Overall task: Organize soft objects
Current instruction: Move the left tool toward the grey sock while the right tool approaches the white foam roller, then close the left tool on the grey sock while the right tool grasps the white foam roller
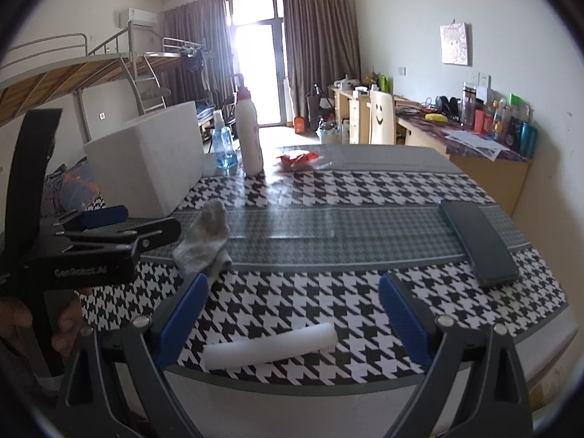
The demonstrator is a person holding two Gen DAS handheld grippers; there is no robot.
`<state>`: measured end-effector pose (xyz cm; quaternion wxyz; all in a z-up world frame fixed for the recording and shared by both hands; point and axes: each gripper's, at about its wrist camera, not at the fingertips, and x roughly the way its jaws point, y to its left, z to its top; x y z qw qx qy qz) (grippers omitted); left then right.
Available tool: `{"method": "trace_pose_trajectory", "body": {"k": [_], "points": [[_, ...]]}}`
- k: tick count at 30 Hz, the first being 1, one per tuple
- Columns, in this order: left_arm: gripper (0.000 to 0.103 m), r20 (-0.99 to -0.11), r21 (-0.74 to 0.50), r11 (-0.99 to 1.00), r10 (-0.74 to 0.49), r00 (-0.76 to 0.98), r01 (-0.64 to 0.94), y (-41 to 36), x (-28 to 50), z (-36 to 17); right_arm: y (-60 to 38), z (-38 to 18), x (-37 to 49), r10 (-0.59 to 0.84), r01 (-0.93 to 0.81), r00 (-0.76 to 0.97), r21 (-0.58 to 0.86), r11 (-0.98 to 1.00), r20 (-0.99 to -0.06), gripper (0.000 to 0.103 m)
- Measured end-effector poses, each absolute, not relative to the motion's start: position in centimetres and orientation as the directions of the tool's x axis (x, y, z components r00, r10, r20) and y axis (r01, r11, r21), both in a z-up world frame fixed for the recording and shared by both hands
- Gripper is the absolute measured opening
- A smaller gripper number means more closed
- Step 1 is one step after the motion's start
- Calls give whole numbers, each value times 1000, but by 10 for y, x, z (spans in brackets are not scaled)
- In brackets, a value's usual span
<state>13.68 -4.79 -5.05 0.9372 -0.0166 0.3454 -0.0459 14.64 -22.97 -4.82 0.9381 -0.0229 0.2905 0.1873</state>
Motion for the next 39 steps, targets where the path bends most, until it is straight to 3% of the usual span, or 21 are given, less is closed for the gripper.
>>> {"method": "trace_pose_trajectory", "body": {"k": [25, 30, 35, 39], "points": [[101, -717, -24, 998, -52, 695, 50, -59, 163, -84, -227, -80, 153, 354, -382, 683, 100, 919, -639, 97], [95, -738, -38, 996, -80, 670, 77, -61, 168, -90, -228, -85, 157, 366, -393, 657, 115, 912, -659, 97], [82, -761, -43, 994, -99, 641, 102, -67, 174, -97, -229, -90, 158, 380, -398, 628, 139, 907, -679, 96], [78, -770, -43, 993, -101, 630, 107, -69, 177, -102, -231, -90, 155, 404, -419, 611, 154, 895, -681, 96]]}}
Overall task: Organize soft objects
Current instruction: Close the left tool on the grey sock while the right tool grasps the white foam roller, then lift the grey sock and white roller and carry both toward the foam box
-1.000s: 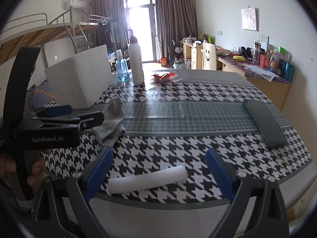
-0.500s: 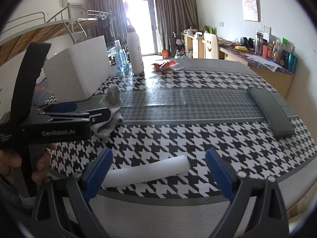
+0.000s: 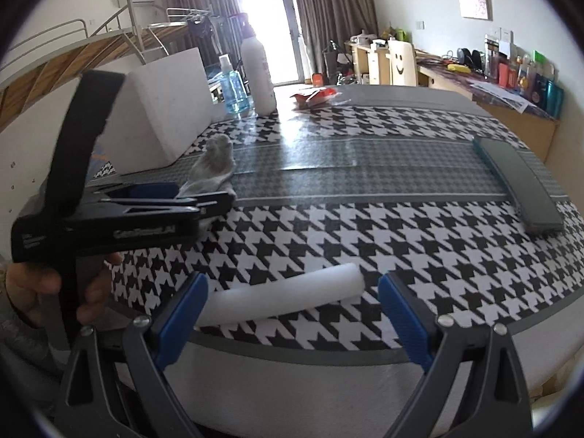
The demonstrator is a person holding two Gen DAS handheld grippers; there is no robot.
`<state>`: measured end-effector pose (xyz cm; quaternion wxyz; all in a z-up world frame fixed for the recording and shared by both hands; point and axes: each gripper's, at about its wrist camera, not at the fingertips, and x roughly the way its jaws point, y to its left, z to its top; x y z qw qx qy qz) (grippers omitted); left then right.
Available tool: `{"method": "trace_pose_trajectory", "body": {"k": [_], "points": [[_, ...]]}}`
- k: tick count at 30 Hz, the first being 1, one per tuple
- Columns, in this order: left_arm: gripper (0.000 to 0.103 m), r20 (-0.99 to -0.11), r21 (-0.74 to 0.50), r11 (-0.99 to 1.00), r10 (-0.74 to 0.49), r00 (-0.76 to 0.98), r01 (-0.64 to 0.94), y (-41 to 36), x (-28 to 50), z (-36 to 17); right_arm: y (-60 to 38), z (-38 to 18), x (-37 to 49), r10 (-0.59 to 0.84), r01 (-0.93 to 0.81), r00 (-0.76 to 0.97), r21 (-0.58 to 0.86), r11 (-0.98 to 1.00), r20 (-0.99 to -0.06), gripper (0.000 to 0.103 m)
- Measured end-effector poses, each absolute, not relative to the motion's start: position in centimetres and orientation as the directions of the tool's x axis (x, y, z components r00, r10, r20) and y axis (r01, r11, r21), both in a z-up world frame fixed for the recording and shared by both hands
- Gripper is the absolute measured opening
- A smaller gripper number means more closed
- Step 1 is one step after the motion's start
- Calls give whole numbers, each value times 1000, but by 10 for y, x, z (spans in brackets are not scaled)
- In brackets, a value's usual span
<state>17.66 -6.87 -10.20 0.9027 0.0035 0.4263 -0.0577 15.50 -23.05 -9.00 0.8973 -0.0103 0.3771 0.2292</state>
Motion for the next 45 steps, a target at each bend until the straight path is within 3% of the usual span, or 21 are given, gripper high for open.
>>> {"method": "trace_pose_trajectory", "body": {"k": [10, 18, 26, 27, 28, 45], "points": [[58, -771, -5, 994, -72, 633, 107, -72, 178, -104, -232, -94, 155, 377, -394, 587, 154, 906, -717, 70], [40, -769, 18, 991, -69, 635, 129, -77, 180, -103, -222, -94, 157, 302, -371, 596, 79, 925, -744, 66], [30, -765, -6, 993, -82, 639, 120, -72, 180, -103, -227, -91, 162, 294, -341, 595, 97, 935, -748, 41], [29, -765, -6, 993, -83, 639, 121, -72, 179, -103, -227, -91, 163, 295, -341, 593, 99, 935, -749, 32], [28, -765, -6, 992, -84, 639, 123, -72, 179, -102, -227, -91, 164, 328, -359, 575, 129, 924, -749, 13], [24, -704, -56, 987, -146, 695, 151, -58, 156, -81, -222, -78, 170, 370, -377, 598, 158, 913, -711, 13]]}}
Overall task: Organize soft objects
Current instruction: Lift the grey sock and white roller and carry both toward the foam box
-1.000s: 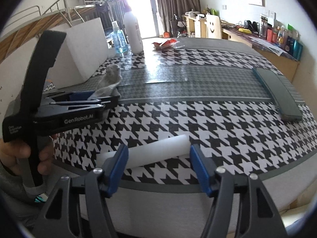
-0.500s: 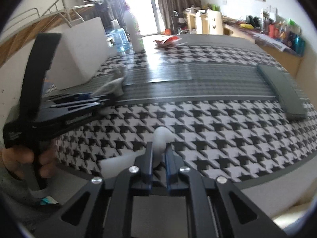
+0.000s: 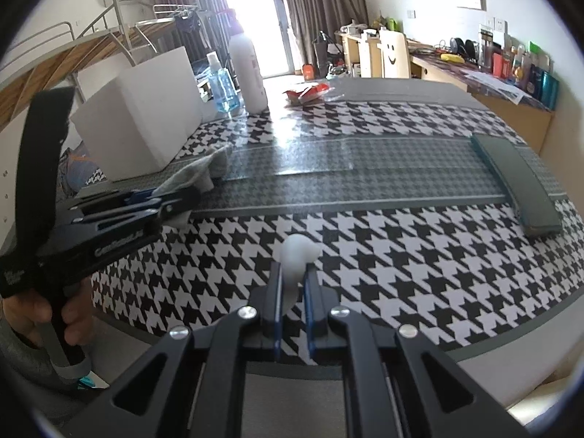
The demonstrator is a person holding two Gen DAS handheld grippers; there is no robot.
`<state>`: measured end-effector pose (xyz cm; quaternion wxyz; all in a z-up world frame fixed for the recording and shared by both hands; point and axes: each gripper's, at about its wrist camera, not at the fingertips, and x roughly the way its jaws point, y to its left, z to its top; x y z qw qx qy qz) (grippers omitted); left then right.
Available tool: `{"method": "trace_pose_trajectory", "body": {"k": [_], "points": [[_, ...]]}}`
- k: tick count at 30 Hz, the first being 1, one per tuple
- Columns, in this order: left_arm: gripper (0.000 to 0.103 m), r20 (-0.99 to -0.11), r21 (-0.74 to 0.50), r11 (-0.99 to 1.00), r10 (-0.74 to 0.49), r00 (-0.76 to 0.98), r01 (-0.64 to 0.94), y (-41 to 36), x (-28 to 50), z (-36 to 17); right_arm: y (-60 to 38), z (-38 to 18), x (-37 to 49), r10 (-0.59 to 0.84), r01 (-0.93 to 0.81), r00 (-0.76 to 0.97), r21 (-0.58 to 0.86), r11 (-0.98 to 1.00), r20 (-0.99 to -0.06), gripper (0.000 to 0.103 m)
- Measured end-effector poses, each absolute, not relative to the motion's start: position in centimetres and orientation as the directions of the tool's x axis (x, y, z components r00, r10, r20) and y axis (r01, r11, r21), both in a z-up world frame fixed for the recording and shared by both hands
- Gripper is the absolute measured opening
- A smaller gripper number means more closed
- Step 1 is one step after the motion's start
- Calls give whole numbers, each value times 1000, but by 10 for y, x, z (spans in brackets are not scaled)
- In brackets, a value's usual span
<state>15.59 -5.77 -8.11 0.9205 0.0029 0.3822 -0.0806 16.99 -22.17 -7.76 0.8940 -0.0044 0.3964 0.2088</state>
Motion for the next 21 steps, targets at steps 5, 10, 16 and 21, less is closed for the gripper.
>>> {"method": "trace_pose_trajectory", "body": {"k": [5, 10, 16, 21], "points": [[24, -674, -46, 986, -149, 723, 160, -55, 144, -68, -218, -65, 170, 375, -386, 621, 148, 911, -689, 13], [24, -651, -38, 985, -152, 744, 168, -56, 137, -58, -217, -59, 172, 368, -380, 634, 140, 914, -680, 13], [24, -644, -43, 984, -158, 748, 172, -53, 133, -53, -216, -53, 174, 369, -380, 645, 139, 915, -669, 13], [24, -639, -50, 985, -157, 753, 163, -48, 129, -50, -216, -48, 173, 374, -387, 658, 132, 912, -654, 13]]}}
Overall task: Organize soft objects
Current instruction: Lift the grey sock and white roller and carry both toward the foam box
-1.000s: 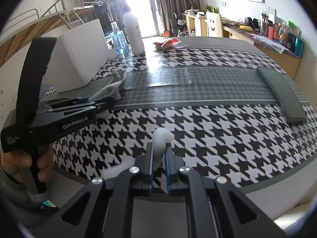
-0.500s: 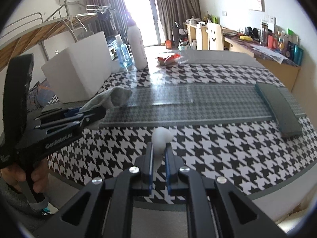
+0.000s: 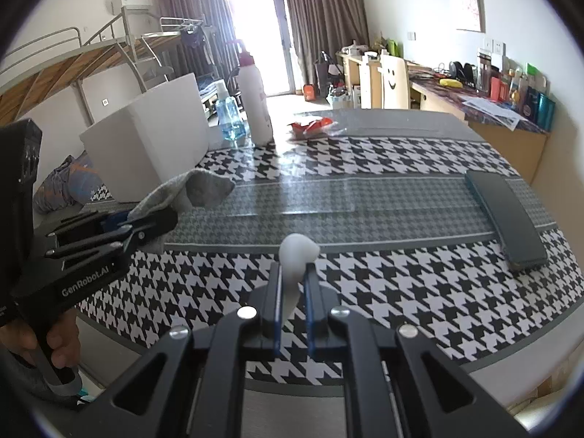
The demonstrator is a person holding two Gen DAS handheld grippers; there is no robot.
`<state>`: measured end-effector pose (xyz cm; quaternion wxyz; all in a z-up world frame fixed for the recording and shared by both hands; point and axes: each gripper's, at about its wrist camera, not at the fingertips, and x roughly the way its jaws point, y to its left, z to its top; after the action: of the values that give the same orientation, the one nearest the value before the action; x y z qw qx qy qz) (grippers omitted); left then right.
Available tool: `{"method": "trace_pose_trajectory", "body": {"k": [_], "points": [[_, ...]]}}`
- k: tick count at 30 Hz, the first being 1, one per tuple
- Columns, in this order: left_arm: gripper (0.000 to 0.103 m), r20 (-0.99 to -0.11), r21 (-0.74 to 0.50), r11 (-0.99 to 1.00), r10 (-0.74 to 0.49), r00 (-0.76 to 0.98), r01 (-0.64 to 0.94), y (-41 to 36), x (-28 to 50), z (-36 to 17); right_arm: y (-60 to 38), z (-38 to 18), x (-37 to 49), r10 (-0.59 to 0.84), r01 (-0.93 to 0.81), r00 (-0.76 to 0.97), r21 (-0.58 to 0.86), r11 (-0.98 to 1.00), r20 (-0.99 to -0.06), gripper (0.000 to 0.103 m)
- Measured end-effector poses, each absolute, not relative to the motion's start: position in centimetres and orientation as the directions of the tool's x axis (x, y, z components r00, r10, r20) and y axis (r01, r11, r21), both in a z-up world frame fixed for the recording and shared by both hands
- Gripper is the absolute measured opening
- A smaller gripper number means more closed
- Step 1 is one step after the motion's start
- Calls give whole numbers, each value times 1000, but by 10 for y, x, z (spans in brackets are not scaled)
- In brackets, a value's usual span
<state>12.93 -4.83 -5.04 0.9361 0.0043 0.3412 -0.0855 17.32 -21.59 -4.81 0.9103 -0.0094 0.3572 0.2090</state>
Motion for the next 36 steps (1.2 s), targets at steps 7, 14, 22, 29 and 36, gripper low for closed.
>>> {"method": "trace_pose_trajectory", "body": {"k": [7, 14, 22, 29, 36], "points": [[24, -639, -43, 986, -153, 754, 164, -48, 125, -49, -214, -47, 175, 375, -393, 661, 127, 911, -650, 13], [24, -629, -38, 985, -155, 762, 169, -48, 122, -44, -214, -45, 179, 371, -392, 666, 121, 912, -647, 13], [24, -609, -40, 984, -163, 777, 175, -45, 116, -36, -214, -40, 182, 372, -390, 677, 120, 913, -635, 13], [24, -593, -37, 983, -166, 788, 180, -39, 114, -30, -208, -33, 186, 376, -399, 690, 109, 910, -618, 13], [24, -581, -30, 984, -160, 798, 175, -33, 111, -27, -205, -26, 191, 389, -410, 700, 110, 905, -599, 13]]}}
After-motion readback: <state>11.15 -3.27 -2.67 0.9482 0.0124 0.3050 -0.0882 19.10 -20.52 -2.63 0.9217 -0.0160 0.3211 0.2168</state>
